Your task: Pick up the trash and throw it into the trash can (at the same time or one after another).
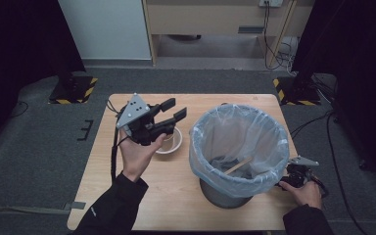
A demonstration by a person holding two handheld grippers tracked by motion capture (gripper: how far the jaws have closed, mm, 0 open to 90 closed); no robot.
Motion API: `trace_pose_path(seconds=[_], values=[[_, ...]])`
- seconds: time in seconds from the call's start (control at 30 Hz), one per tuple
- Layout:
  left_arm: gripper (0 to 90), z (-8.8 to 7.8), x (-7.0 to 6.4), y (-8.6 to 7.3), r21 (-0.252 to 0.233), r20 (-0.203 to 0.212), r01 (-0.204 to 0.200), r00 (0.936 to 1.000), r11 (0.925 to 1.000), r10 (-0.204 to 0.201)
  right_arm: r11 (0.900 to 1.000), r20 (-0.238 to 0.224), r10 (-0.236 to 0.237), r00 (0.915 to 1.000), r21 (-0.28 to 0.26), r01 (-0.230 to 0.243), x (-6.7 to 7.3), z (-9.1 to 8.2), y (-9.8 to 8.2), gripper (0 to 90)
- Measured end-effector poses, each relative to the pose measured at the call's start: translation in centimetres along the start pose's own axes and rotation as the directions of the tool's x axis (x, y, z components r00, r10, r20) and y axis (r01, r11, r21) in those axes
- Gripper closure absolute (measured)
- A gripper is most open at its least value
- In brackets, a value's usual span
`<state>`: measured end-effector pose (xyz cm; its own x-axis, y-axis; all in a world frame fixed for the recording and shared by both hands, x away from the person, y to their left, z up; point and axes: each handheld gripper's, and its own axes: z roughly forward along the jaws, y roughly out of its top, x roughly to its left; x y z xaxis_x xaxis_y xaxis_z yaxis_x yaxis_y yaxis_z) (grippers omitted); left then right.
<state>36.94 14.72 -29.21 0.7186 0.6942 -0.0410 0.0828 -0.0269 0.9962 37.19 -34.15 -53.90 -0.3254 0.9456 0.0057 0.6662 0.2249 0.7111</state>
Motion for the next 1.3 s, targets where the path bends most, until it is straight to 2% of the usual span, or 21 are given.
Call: trace_pose_path(seconds=[0.07,0.17,0.23,0.27,0.33,0.47,0.5,0.53,0.6,0.73,0.9,0.93,0.97,1.0,1.13,1.17,1.2,1.23,1.27,1.3], values=[[47.8,-0.2,1.3,-0.6,0.019,-0.048,0.006,0.9988,0.9998,-0.005,1.0,-0.001,0.0,1.0,0.002,0.0,0.0,0.0,0.0,2.0],[46.4,-0.2,2.6,-1.5,0.041,-0.088,0.024,0.9959,0.9989,-0.02,1.0,0.0,0.0,1.0,-0.001,0.0,0.0,0.0,0.0,2.0],[45.2,-0.1,3.4,-2.3,0.064,-0.117,0.032,0.9929,0.9974,-0.024,1.0,-0.001,0.0,1.0,0.002,0.0,0.0,0.0,0.0,2.0],[43.1,0.2,4.1,-3.2,0.09,-0.147,0.033,0.9889,0.9954,-0.019,1.0,0.0,0.0,1.0,0.0,0.0,0.0,0.0,0.0,2.0],[42.2,0.4,4.4,-3.8,0.101,-0.162,0.036,0.9866,0.9942,-0.02,1.0,0.0,0.0,1.0,0.0,0.0,0.0,0.0,0.0,2.0],[40.4,1.1,6.0,-5.8,0.154,-0.211,0.058,0.9773,0.9863,-0.025,1.0,-0.001,0.0,1.0,0.002,0.0,0.0,0.0,0.0,2.0],[40.4,1.2,6.4,-6.3,0.162,-0.218,0.074,0.9753,0.984,-0.037,1.0,-0.001,0.0,1.0,0.002,0.0,0.0,0.0,0.0,2.0],[39.7,1.5,7.0,-7.3,0.174,-0.236,0.096,0.9704,0.9801,-0.053,1.0,0.0,0.0,1.0,0.0,0.0,0.0,0.0,0.0,2.0],[39.1,1.7,7.3,-7.8,0.185,-0.244,0.102,0.9682,0.9774,-0.055,1.0,-0.001,0.0,1.0,0.002,0.0,0.0,0.0,0.0,2.0],[38.3,2.3,8.4,-9.6,0.218,-0.275,0.134,0.9588,0.9666,-0.071,1.0,-0.001,0.0,1.0,0.002,0.0,0.0,0.0,0.0,2.0],[38.3,3.0,9.5,-11.9,0.271,-0.306,0.16,0.9493,0.9492,-0.073,1.0,-0.001,0.0,1.0,0.002,0.0,0.0,0.0,0.0,2.0],[38.5,3.3,9.9,-12.7,0.288,-0.313,0.175,0.9465,0.9414,-0.081,1.0,-0.001,0.0,1.0,0.002,0.0,0.0,0.0,0.0,2.0],[38.7,3.3,9.9,-12.7,0.288,-0.313,0.175,0.9465,0.9414,-0.081,1.0,-0.001,0.0,1.0,0.002,0.0,0.0,0.0,0.0,2.0],[39.3,3.5,10.1,-13.1,0.298,-0.316,0.181,0.9453,0.9372,-0.082,1.0,0.0,0.0,1.0,0.0,0.0,0.0,0.0,0.0,2.0],[41.9,4.1,10.8,-14.7,0.337,-0.326,0.211,0.9403,0.9177,-0.097,1.0,0.0,0.001,1.0,0.0,-0.001,0.0,0.0,0.0,2.0],[43.5,4.3,11.0,-15.2,0.354,-0.328,0.221,0.9392,0.9086,-0.101,1.0,-0.001,0.0,1.0,0.002,0.0,0.0,0.0,0.0,2.0],[44.1,4.3,11.0,-15.2,0.354,-0.328,0.221,0.9392,0.9086,-0.101,1.0,0.0,0.0,1.0,-0.001,0.0,0.0,0.0,0.0,2.0],[44.9,4.6,11.2,-15.9,0.374,-0.333,0.228,0.9377,0.8991,-0.1,1.0,0.0,0.0,1.0,-0.001,0.0,0.0,0.0,0.0,2.0],[45.7,4.6,11.2,-15.9,0.374,-0.333,0.228,0.9377,0.8991,-0.1,1.0,0.0,0.0,1.0,-0.001,0.0,0.0,0.0,0.0,2.0],[45.7,4.7,11.3,-16.2,0.385,-0.336,0.233,0.9365,0.8928,-0.099,1.0,0.0,0.0,1.0,-0.001,0.0,0.0,0.0,0.0,2.0]])
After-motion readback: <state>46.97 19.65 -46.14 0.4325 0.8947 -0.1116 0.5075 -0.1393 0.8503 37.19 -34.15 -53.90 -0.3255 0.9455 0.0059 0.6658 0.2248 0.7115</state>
